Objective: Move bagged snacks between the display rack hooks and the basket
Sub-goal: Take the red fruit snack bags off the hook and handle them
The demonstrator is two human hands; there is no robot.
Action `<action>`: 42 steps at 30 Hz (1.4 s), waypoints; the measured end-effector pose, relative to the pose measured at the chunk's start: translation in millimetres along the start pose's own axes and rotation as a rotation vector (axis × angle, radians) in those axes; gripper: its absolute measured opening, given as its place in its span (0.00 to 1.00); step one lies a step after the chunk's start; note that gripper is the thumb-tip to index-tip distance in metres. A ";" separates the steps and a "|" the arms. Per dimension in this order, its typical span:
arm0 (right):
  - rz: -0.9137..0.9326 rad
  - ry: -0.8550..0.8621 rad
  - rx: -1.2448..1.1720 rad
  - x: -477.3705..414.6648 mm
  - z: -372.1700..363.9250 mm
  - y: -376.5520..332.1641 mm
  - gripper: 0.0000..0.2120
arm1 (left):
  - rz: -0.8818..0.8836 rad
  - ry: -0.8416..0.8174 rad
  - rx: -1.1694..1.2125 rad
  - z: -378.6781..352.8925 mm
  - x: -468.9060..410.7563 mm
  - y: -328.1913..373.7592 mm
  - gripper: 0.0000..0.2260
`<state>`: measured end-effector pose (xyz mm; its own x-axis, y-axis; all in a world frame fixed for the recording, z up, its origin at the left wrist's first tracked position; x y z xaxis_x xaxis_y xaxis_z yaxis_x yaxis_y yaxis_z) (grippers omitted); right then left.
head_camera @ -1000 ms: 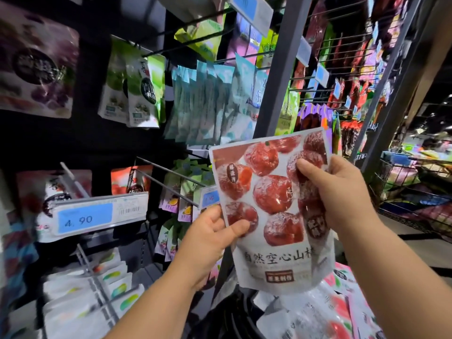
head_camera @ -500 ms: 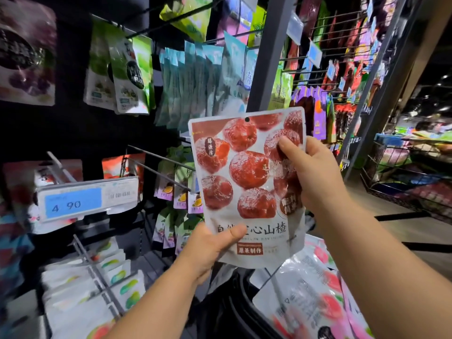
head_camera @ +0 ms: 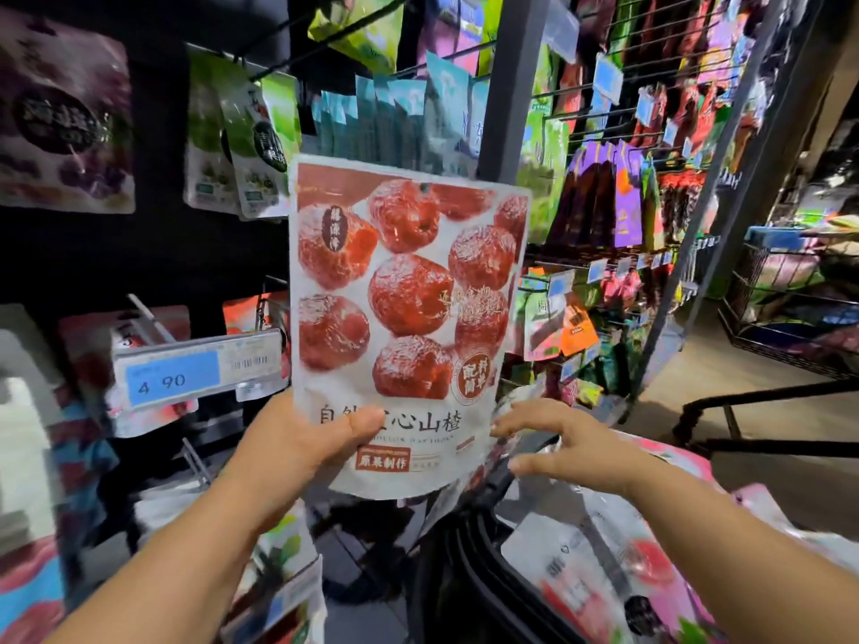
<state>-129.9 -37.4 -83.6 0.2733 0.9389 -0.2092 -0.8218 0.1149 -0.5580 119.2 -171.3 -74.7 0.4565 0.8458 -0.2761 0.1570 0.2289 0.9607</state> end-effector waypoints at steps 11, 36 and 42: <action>0.142 0.117 0.418 -32.0 -21.3 -5.0 0.08 | -0.046 0.213 -0.307 47.0 20.7 -14.7 0.18; -0.095 1.006 -0.473 22.5 117.2 -35.2 0.18 | -0.087 0.288 -0.581 11.2 33.1 -3.6 0.13; -0.136 0.929 -0.471 21.7 88.4 -58.1 0.21 | -0.011 0.265 -0.375 -0.8 42.4 2.5 0.08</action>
<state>-120.4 5.0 15.3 0.7888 0.2859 -0.5441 -0.5326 -0.1240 -0.8373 138.2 -134.5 -84.0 0.2089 0.9254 -0.3164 -0.1894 0.3557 0.9152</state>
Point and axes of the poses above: each hand's wrist, its own x-axis away from the middle knuckle, its own z-axis out of the back of the hand, y = z × x, the point moved 7 cm from there along -x, towards the middle knuckle, and after that the axes turned 11 degrees about y, right-handed, at the moved point
